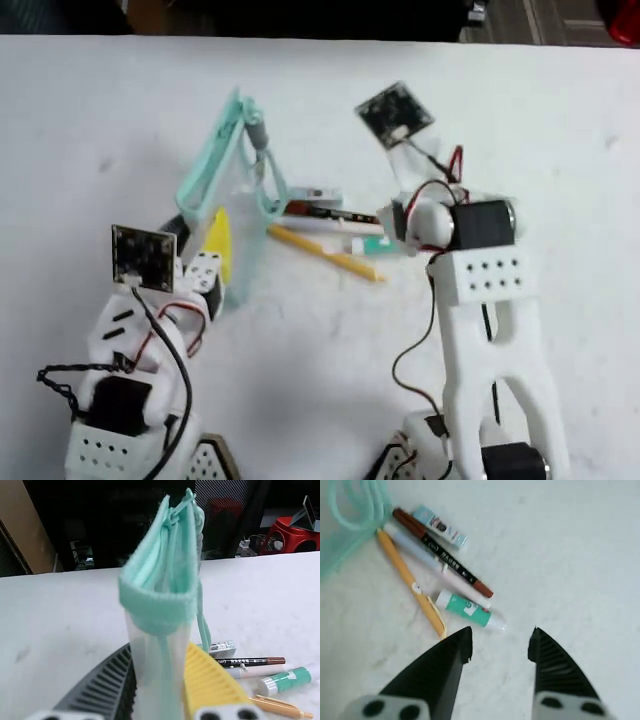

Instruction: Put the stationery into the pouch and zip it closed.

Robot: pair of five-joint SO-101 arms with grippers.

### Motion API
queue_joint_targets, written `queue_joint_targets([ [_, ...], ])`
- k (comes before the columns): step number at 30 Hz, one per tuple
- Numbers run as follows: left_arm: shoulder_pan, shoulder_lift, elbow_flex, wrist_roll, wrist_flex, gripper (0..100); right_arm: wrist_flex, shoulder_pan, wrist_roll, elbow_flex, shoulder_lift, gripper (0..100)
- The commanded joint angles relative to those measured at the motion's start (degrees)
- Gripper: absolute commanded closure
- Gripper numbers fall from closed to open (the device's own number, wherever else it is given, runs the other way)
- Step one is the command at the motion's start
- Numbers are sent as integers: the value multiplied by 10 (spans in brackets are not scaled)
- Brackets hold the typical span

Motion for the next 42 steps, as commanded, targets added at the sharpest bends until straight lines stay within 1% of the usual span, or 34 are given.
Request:
queue_joint_targets([
  [1,-3,4,-6,3,7,910,-14,-20,-30,-57,-19,829],
  [7,-3,4,-5,3,7,910,-25,-87,-39,-144,13,829],
  [11,-1,4,-5,3,7,909,-74,-134,-119,-223,71,829],
  [13,0,4,-5,-6,7,890,-91,-146,-151,-260,107,829],
  [16,0,4,-4,-18,8,846,-95,-161,-171,-310,163,829],
  [19,0,4,-4,-18,8,844,-88,-172,-173,-363,207,829],
  [22,0,4,-4,-18,7,841,-36,-175,-173,-405,211,829],
  [26,-1,4,-4,-18,5,842,89,-158,-159,-418,200,829],
  [29,-3,4,-4,-18,3,849,156,-131,-102,-380,219,829],
  [31,-3,4,-4,-18,3,899,169,-121,-76,-331,236,829],
  [33,-3,4,-6,-20,2,977,161,-121,-54,-271,245,829],
  [34,-4,4,-7,-20,2,980,154,-125,-40,-238,247,829],
  [36,-13,1,-7,-21,2,960,133,-145,-14,-174,246,829],
  [38,-41,-20,-7,-18,2,976,96,-173,-1,-105,242,827],
  [42,-99,-105,-1,-17,20,978,-28,-194,-3,9,247,828],
])
